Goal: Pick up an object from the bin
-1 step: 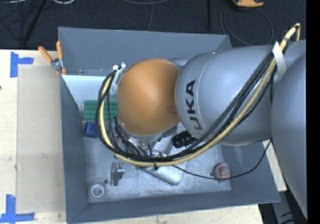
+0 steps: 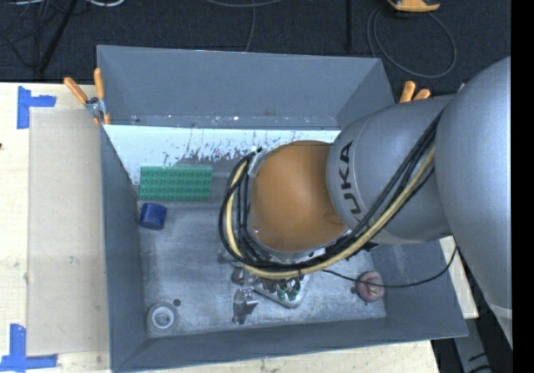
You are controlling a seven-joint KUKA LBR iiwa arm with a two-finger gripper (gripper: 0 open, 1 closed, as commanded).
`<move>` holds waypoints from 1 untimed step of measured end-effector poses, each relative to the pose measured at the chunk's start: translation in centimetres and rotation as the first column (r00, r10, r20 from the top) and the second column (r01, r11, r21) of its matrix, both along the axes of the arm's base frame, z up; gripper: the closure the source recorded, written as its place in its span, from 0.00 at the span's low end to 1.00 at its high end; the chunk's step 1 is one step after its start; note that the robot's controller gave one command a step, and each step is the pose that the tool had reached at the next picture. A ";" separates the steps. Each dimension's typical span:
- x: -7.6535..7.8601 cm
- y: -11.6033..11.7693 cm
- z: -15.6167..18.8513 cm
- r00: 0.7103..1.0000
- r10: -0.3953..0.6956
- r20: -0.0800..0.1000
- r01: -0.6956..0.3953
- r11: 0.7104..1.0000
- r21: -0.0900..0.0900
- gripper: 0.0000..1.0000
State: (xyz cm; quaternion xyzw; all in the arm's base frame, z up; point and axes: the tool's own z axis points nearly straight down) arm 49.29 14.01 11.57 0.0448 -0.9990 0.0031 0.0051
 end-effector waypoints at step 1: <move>-0.6 -5.8 -4.4 0.985 0.171 0.018 -0.171 0.985 0.010 0.00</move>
Offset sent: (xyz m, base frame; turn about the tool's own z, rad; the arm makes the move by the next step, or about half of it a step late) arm -0.0077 -0.0595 -0.0457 -0.1721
